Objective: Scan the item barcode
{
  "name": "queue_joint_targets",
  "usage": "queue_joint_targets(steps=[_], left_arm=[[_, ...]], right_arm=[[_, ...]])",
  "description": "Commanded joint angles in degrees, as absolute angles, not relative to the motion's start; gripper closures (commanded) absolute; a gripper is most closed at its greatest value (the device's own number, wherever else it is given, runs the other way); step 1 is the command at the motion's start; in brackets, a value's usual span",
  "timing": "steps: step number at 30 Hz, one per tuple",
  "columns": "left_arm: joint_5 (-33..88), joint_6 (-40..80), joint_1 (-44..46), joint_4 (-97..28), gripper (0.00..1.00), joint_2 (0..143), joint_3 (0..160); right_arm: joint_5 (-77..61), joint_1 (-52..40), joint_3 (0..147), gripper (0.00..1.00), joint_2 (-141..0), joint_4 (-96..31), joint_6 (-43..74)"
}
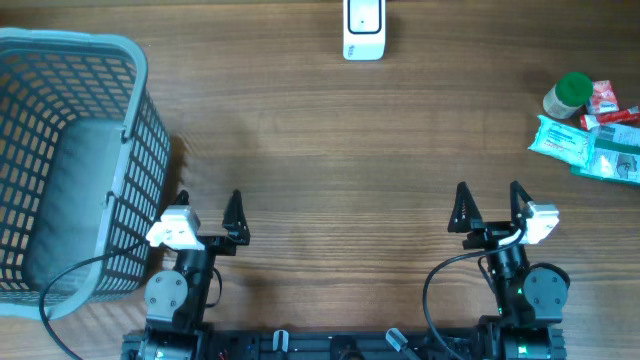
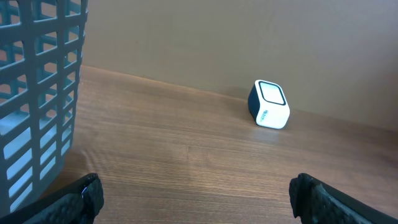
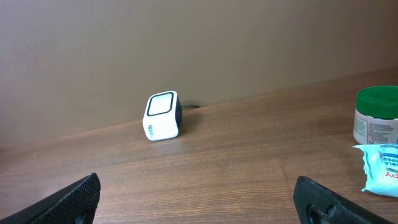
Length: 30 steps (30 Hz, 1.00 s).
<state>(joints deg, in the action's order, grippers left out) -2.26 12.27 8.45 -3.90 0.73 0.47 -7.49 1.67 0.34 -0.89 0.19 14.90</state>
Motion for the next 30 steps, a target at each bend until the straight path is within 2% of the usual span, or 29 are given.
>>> queue_joint_targets(steps=[1, 19, 22, 30], left_arm=[[-0.58, 8.95, 7.92, -4.4, 0.0, 0.16, 0.34], [-0.49, 9.23, 7.92, -4.23, 0.0, 0.16, 0.34], [-0.49, 9.21, 7.92, -4.23, 0.0, 0.16, 0.34], [-0.49, 9.21, 7.92, -4.23, 0.0, 0.16, 0.34]], right_arm=[[-7.07, 1.91, 0.32, 0.0, -0.43, 0.43, 15.16], [-7.03, 1.91, 0.32, 0.0, -0.43, 0.45, 15.11], [-0.47, 1.91, 0.32, 0.0, -0.43, 0.58, 15.03], [-0.08, 1.91, 0.32, 0.0, -0.58, 0.38, 15.09]])
